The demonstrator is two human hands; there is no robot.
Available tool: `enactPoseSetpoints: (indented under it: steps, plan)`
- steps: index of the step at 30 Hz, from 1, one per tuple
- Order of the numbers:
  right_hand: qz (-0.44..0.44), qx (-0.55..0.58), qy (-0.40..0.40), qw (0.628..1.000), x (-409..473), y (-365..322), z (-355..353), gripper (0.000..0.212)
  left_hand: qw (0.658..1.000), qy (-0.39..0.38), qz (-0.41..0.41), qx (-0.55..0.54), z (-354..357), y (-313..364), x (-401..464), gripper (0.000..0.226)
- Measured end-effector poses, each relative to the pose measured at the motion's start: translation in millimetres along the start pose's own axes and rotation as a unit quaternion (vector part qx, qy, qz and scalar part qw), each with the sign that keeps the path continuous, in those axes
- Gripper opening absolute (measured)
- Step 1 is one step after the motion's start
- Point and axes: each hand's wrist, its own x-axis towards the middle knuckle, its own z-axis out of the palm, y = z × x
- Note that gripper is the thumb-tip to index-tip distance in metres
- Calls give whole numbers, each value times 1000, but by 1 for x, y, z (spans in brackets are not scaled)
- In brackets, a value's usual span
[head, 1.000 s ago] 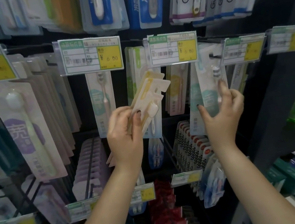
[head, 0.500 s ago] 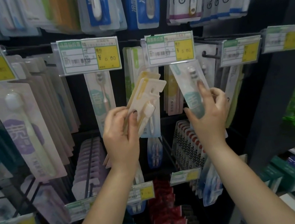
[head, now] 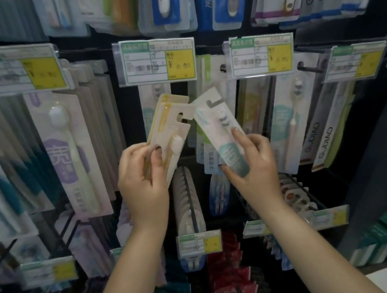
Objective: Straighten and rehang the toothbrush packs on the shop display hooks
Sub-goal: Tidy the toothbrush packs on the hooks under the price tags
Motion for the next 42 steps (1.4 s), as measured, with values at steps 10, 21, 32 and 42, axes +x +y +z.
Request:
enactPoseSetpoints:
  steps: [10,21,32,42]
  plan:
    - [-40,-4,-22,999,25,-52,37,71,998,55,-1,-36,-25,-4,9,9]
    - [-16,-41,-13,999,53,-85,58,63,997,-11,-21,-67,-28,-20,19,24]
    - [29,-15,23,999,58,-109,72,58,994,-17,-36,-101,-37,-29,37,21]
    - [81,25,8,996,56,-114,86,56,991,-39,-22,-129,-41,-31,40,17]
